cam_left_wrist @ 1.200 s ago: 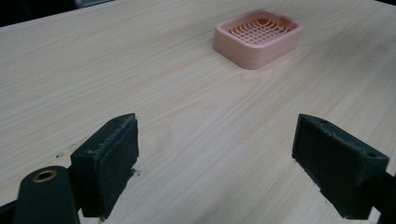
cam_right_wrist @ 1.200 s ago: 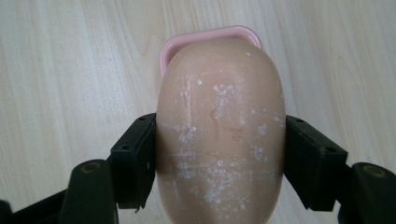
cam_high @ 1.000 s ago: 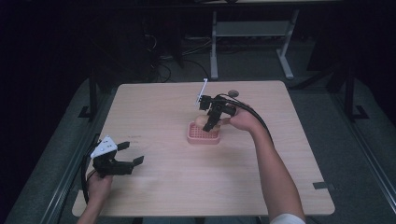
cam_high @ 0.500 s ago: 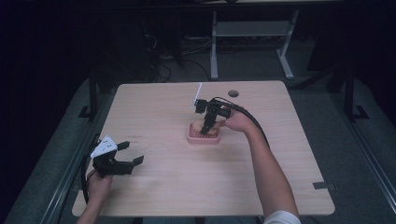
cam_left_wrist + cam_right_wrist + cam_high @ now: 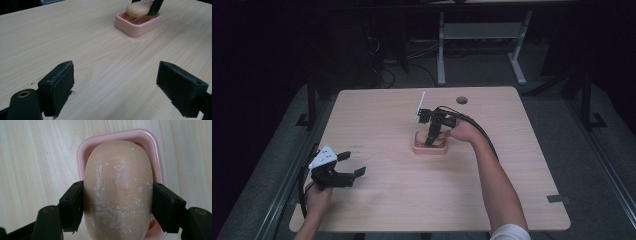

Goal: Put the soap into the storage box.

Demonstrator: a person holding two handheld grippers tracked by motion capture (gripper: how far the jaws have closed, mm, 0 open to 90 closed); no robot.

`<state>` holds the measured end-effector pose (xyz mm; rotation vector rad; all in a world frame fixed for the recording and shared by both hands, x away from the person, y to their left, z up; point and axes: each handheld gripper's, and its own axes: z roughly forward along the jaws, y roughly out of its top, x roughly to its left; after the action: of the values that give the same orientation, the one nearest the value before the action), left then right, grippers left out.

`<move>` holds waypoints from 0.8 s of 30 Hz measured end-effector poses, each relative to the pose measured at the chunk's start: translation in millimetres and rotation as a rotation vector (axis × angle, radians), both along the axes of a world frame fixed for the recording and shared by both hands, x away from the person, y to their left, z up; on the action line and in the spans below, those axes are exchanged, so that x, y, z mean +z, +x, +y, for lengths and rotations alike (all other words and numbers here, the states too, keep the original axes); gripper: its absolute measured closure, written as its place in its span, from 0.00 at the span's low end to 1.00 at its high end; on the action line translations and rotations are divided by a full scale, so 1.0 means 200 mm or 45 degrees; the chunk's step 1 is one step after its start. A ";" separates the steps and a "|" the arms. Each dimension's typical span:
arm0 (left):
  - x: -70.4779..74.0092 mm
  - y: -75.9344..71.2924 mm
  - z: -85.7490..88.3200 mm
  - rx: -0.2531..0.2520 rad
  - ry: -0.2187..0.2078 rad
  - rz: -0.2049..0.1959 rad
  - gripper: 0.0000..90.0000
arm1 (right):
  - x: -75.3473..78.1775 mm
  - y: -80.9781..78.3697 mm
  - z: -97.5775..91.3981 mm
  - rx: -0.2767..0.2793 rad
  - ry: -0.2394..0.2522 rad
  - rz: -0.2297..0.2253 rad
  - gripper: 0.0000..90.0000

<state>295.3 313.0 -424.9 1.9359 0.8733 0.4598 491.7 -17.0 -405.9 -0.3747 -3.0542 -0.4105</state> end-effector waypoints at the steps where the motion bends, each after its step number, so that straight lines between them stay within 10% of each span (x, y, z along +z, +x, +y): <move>1: 0.00 0.00 0.00 0.002 0.000 0.000 0.16 | 0.00 0.00 0.00 -0.001 -0.002 0.002 0.35; 24: 0.00 0.00 0.00 -0.002 0.003 0.001 0.16 | -0.03 0.02 0.00 -0.015 -0.020 0.011 0.35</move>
<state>295.8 313.1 -425.0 1.9387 0.8715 0.4594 495.2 -17.0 -412.5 -0.3947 -3.0502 -0.3842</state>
